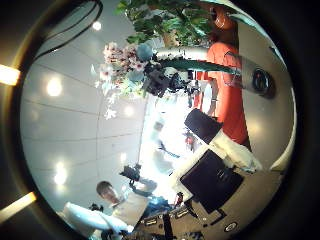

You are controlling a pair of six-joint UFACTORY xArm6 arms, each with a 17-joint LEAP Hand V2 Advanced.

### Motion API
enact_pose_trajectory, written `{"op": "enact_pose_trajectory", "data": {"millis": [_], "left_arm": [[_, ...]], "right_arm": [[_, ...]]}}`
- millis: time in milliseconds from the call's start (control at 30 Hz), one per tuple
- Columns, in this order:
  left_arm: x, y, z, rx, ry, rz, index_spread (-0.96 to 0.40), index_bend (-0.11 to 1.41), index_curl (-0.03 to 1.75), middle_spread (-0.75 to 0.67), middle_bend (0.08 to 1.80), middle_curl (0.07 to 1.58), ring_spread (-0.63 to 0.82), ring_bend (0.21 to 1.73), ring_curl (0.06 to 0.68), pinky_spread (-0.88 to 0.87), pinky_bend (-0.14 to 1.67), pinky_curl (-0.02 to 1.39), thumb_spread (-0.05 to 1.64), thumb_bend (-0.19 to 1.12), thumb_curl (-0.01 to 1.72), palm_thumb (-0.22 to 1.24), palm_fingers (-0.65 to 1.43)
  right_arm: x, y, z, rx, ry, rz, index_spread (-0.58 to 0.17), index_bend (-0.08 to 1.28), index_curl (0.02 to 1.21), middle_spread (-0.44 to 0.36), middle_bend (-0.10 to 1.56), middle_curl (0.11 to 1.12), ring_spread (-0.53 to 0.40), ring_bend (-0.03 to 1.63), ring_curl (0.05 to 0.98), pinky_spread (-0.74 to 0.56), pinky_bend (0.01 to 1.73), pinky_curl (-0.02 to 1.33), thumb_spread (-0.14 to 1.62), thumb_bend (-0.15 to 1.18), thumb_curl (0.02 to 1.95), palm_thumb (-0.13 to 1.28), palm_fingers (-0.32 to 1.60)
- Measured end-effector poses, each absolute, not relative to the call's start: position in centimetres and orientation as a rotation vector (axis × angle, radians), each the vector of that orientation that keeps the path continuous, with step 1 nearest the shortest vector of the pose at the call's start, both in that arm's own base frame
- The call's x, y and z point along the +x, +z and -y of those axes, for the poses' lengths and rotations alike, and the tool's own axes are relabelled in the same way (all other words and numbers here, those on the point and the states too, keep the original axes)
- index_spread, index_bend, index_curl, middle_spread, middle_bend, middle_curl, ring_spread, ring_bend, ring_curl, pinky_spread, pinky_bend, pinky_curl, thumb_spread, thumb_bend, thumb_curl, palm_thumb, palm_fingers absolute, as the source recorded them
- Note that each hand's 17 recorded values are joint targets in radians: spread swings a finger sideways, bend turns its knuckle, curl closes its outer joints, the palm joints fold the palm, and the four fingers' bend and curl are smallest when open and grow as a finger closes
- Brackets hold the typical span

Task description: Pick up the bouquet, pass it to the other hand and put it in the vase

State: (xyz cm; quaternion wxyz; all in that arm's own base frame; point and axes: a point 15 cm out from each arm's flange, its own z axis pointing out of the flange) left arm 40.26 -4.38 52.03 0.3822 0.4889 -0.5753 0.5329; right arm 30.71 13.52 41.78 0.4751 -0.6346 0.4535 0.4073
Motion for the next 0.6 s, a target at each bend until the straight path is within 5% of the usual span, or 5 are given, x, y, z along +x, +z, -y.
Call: {"op": "enact_pose_trajectory", "data": {"millis": [100,133,233,400,600], "left_arm": [[40.7,51.0,4.2,1.256,1.356,1.477,-0.67,0.51,1.17,-0.46,1.02,0.89,-0.40,1.34,0.531,-0.69,0.97,1.10,0.96,-0.07,0.61,0.61,0.61],[40.8,50.0,4.2,1.260,1.340,1.497,-0.58,0.42,1.14,-0.34,0.81,0.85,-0.28,1.19,0.499,-0.61,0.80,1.07,0.95,-0.08,0.57,0.50,0.03],[40.8,48.1,4.1,1.270,1.293,1.526,-0.38,0.23,1.00,0.01,0.50,0.69,0.06,0.99,0.389,-0.25,0.46,0.99,0.94,-0.10,0.50,0.32,-0.42],[41.0,44.4,4.3,1.238,1.233,1.507,-0.13,0.05,0.76,0.38,0.26,0.50,0.40,0.74,0.261,0.25,0.22,0.79,0.92,-0.06,0.42,0.16,-0.36],[40.6,41.9,0.6,1.341,1.248,1.422,0.00,0.06,0.53,0.55,0.17,0.40,0.57,0.61,0.201,0.53,0.16,0.61,0.90,-0.04,0.38,0.10,-0.26]], "right_arm": [[30.7,41.7,-13.5,-1.551,0.997,-1.109,-0.436,0.21,0.38,-0.076,0.23,0.34,-0.033,0.66,0.200,0.40,0.62,0.32,1.02,-0.02,0.50,0.70,0.39],[30.7,41.7,-13.5,-1.551,0.997,-1.109,-0.440,0.21,0.38,-0.077,0.23,0.35,-0.033,0.65,0.197,0.40,0.61,0.31,1.02,-0.02,0.50,0.70,0.40],[30.7,41.7,-13.5,-1.550,0.998,-1.109,-0.444,0.21,0.38,-0.077,0.22,0.35,-0.042,0.65,0.194,0.40,0.60,0.30,1.02,-0.02,0.50,0.70,0.41],[30.7,41.7,-13.5,-1.553,0.993,-1.103,-0.453,0.22,0.39,-0.078,0.22,0.35,-0.049,0.63,0.185,0.41,0.58,0.28,1.02,-0.02,0.49,0.70,0.44],[30.6,41.8,-13.6,-1.556,0.991,-1.100,-0.453,0.23,0.40,-0.080,0.21,0.35,-0.053,0.63,0.180,0.41,0.55,0.25,1.03,-0.02,0.49,0.70,0.47]]}}
